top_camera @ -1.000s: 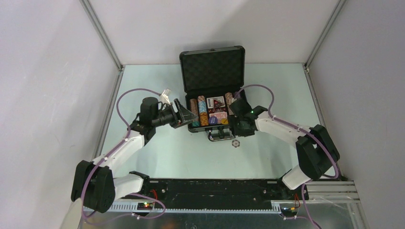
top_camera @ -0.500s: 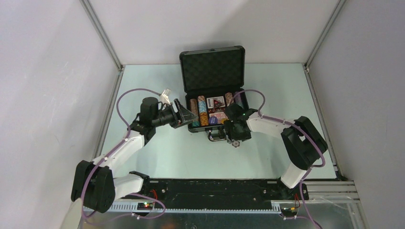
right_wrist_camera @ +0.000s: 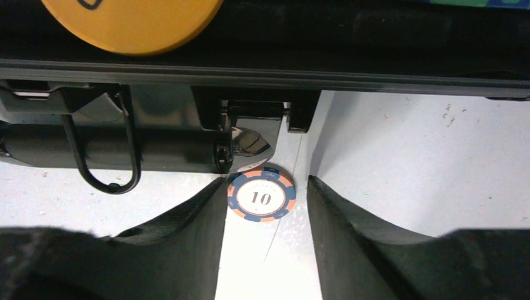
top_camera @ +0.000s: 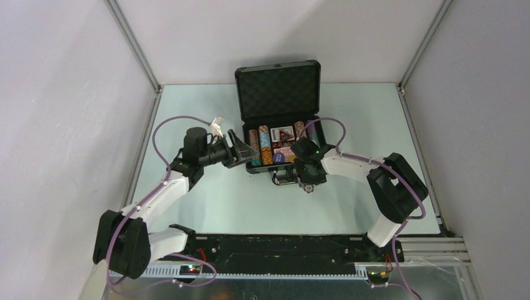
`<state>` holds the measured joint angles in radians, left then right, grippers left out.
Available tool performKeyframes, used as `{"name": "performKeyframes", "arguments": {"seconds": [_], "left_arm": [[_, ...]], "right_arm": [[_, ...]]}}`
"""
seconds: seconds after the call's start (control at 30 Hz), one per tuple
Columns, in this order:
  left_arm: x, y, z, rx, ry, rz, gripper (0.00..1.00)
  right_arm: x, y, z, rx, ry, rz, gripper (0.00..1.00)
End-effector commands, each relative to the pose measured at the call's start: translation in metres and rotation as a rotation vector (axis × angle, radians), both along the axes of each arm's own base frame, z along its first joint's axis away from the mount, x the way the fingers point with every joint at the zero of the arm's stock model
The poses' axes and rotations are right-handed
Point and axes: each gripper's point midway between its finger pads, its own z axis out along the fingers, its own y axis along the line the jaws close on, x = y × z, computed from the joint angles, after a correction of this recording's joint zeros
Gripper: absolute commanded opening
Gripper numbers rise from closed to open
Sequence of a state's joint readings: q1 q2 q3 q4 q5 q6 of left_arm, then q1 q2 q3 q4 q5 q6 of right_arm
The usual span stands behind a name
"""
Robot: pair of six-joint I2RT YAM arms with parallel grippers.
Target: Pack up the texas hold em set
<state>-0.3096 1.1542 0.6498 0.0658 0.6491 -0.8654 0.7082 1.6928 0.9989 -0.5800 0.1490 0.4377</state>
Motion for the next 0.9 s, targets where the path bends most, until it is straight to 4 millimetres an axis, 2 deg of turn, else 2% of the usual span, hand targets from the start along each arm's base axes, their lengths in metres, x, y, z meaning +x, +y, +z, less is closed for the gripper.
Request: {"name": "performKeyframes", "arguments": {"seconds": [0.0, 0.07, 0.17, 0.33, 0.67, 0.87], "left_arm": [[0.001, -0.001, 0.002, -0.007, -0.02, 0.004, 0.72], [0.0, -0.001, 0.002, -0.008, -0.019, 0.002, 0.72], [0.0, -0.001, 0.002, -0.008, -0.018, 0.003, 0.72], [0.0, -0.001, 0.002, -0.009, -0.018, 0.002, 0.72], [0.0, -0.001, 0.003, -0.011, -0.02, 0.001, 0.72], [0.0, -0.001, 0.003, -0.01, -0.018, 0.0, 0.72]], "right_arm": [[-0.01, -0.012, -0.014, -0.071, 0.023, -0.013, 0.58], [-0.012, -0.013, -0.013, -0.075, 0.024, -0.015, 0.62], [-0.015, -0.013, -0.011, -0.065, 0.023, -0.018, 0.63], [-0.021, -0.01, -0.009, -0.027, 0.035, -0.013, 0.57], [-0.028, -0.006, -0.011, 0.001, 0.061, -0.006, 0.54], [-0.028, -0.007, -0.012, -0.004, 0.062, -0.002, 0.45]]}}
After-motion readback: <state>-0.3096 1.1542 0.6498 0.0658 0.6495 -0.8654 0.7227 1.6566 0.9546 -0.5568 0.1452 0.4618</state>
